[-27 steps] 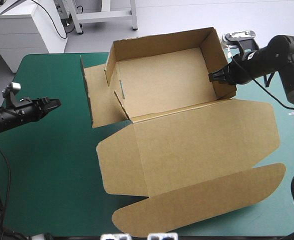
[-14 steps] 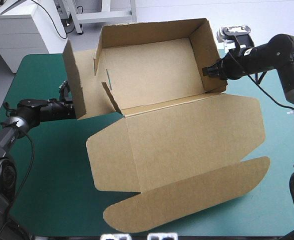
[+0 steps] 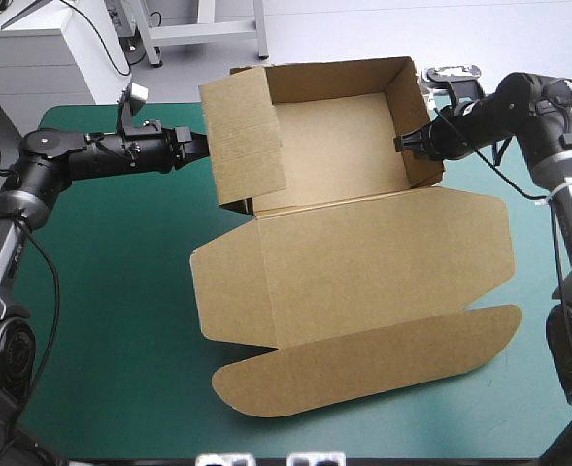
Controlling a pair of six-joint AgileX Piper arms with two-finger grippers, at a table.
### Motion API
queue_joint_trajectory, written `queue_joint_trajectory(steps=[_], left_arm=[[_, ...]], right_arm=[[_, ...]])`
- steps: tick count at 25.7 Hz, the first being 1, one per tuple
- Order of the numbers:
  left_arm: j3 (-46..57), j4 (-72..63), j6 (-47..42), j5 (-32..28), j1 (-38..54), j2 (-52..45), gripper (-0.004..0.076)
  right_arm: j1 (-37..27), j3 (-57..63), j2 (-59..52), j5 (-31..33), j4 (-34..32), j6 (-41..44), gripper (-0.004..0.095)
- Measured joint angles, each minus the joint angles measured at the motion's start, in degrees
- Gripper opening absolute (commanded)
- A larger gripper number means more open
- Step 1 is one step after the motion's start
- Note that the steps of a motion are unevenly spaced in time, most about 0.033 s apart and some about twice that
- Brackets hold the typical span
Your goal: Fold the box
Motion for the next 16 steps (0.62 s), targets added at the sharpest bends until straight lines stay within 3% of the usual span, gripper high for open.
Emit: queue_joint_trajectory(steps=[11, 13, 15, 16], left_arm=[[-2.0, 0.7, -2.9, 6.5, 0.0, -0.7, 0.0022], [-2.0, 0.7, -2.9, 6.9, 0.0, -0.7, 0.0109], [-2.0, 0.7, -2.9, 7.3, 0.0, -0.7, 0.0300], [-2.0, 0.7, -2.9, 7.4, 0.0, -0.7, 0.0433]], right_arm=[[0.0, 0.0, 0.0, 0.1, -1.0, 0.0, -0.0016], [0.0, 0.0, 0.0, 0.1, -1.1, 0.0, -0.0016], [0.0, 0.0, 0.0, 0.2, -1.9, 0.0, -0.0016], [0.0, 0.0, 0.0, 0.2, -2.5, 0.0, -0.0016]])
